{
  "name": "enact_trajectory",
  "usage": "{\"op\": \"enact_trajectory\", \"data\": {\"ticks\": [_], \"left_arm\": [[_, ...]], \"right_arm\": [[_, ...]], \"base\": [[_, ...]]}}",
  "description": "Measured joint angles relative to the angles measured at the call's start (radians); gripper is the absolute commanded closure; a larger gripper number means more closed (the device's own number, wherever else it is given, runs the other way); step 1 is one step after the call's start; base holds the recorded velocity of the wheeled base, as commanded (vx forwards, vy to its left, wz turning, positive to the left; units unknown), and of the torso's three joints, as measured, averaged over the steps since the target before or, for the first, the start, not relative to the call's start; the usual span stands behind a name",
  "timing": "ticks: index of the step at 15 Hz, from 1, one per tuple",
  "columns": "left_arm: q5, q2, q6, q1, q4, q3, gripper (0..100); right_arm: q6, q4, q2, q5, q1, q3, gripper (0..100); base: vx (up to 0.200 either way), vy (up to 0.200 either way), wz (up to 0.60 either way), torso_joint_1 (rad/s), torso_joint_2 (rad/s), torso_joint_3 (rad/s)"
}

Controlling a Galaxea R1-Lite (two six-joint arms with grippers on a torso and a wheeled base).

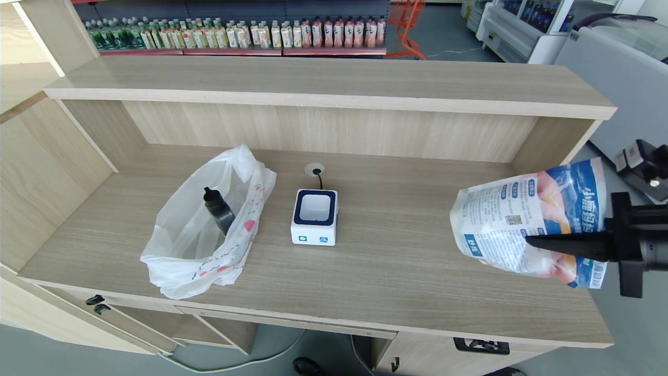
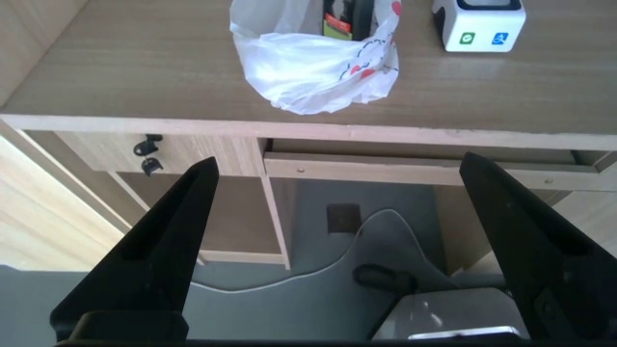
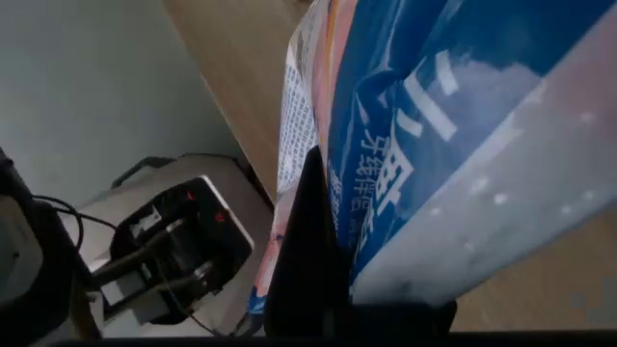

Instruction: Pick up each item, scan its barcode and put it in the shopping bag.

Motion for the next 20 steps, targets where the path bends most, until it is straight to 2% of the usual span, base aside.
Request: {"op": "enact_trajectory", "data": {"ticks": [2, 4, 9, 12, 20], "left_arm": [[0.001, 0.0, 0.0, 0.0, 0.0, 0.0, 0], [0.0, 0.0, 0.0, 0.0, 0.0, 0.0, 0], [0.0, 0.0, 0.001, 0.0, 0.0, 0.0, 0], [0.0, 0.0, 0.002, 0.0, 0.0, 0.0, 0], [0.001, 0.0, 0.0, -0.001, 0.0, 0.0, 0]], "right_arm": [[-0.048, -0.086, -0.026, -0.071, -0.023, 0.011, 100], [-0.068, -0.144, -0.036, -0.076, -0.031, 0.037, 100], [-0.066, -0.18, -0.038, -0.066, -0.031, 0.098, 100], [-0.026, -0.181, -0.033, -0.001, -0.032, 0.12, 100], [0.023, -0.196, -0.036, 0.087, -0.031, 0.115, 100]], "base": [[0.0, 0.0, 0.0, 0.0, 0.0, 0.0], [0.0, 0.0, 0.0, 0.0, 0.0, 0.0], [0.0, 0.0, 0.0, 0.0, 0.0, 0.0], [0.0, 0.0, 0.0, 0.0, 0.0, 0.0], [0.0, 0.2, 0.0, 0.001, 0.0, 0.002]]}}
